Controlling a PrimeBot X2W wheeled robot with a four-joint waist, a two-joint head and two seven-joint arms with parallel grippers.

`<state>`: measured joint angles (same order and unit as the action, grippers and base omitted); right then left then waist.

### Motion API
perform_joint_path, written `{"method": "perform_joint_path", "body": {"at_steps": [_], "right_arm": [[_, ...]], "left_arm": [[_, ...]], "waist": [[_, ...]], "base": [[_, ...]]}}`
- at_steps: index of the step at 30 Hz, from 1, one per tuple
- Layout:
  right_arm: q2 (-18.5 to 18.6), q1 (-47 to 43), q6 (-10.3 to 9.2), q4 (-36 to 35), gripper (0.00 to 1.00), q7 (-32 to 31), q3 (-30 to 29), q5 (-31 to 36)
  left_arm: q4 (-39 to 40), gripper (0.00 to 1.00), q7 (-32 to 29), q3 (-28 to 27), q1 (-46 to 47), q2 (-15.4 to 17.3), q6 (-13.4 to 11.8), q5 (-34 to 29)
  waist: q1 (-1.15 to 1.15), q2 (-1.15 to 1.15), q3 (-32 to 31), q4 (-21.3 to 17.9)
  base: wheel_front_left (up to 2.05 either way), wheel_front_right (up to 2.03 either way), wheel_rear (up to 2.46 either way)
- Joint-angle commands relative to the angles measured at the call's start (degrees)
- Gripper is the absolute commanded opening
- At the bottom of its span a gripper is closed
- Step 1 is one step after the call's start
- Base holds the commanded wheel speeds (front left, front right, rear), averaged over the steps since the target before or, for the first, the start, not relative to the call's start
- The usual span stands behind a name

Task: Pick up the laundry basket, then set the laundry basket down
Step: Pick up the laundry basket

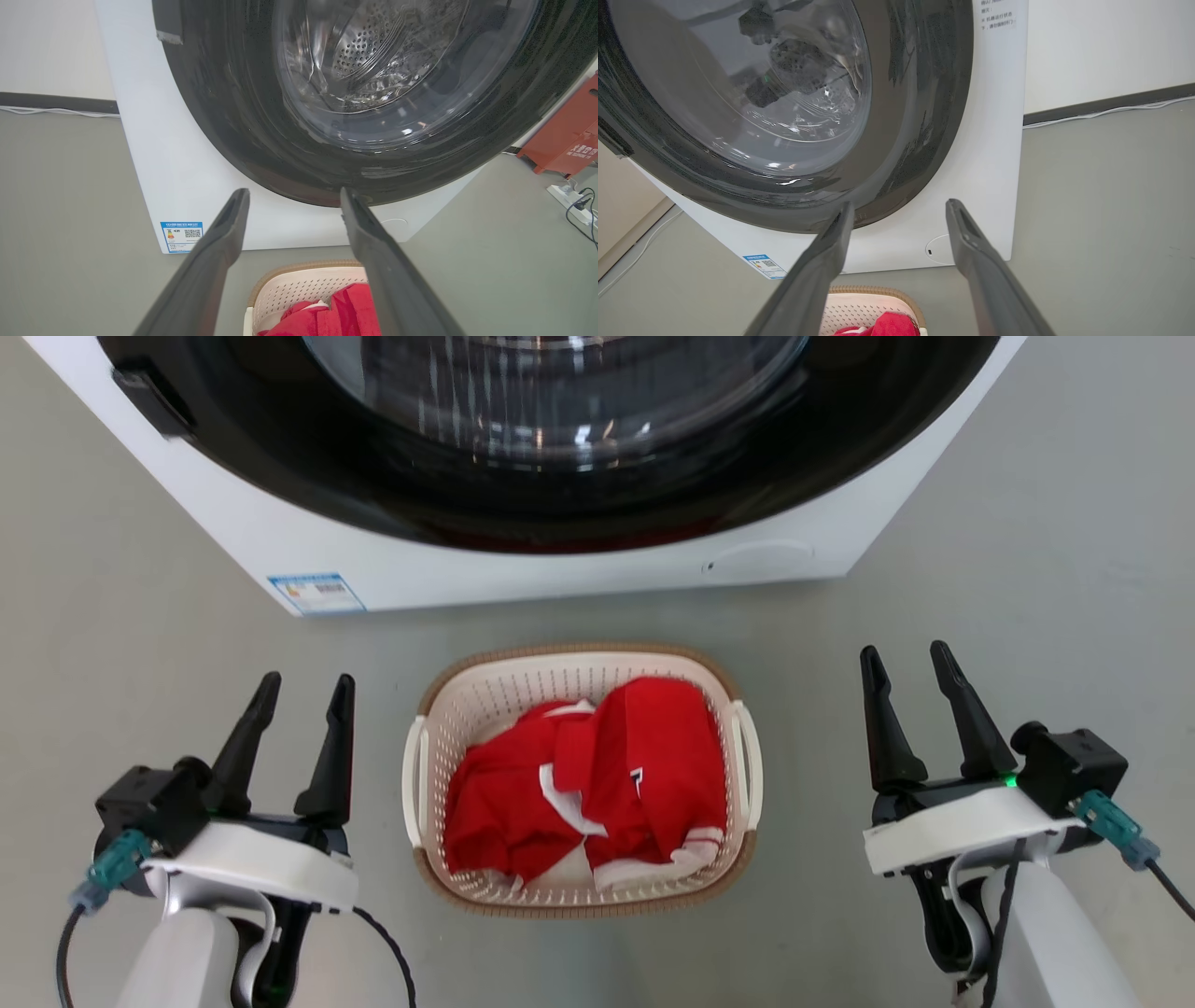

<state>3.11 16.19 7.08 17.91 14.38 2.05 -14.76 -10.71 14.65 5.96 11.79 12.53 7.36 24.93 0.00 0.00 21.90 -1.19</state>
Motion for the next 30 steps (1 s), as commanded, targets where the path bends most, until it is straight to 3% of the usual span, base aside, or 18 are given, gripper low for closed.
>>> {"method": "perform_joint_path", "body": {"at_steps": [1,11,30], "right_arm": [[-0.2,1.4,0.41,-0.3,1.0,0.6,1.4,0.2],[-0.2,6.1,0.41,5.1,1.0,0.6,2.5,-1.0],[-0.2,17.0,0.41,23.0,1.0,0.6,7.1,-4.2]], "left_arm": [[0.2,1.0,0.3,-1.4,2.6,1.7,0.1,0.8],[-8.2,1.0,0.3,3.0,10.5,4.0,0.1,5.1],[-25.9,1.0,0.3,14.9,25.3,5.6,0.1,12.0]], "waist": [[0.0,0.0,2.9,0.2],[0.0,0.0,11.1,1.0],[0.0,0.0,23.2,2.0]], "base": [[0.0,0.0,0.0],[0.0,0.0,0.0],[0.0,0.0,0.0]]}}
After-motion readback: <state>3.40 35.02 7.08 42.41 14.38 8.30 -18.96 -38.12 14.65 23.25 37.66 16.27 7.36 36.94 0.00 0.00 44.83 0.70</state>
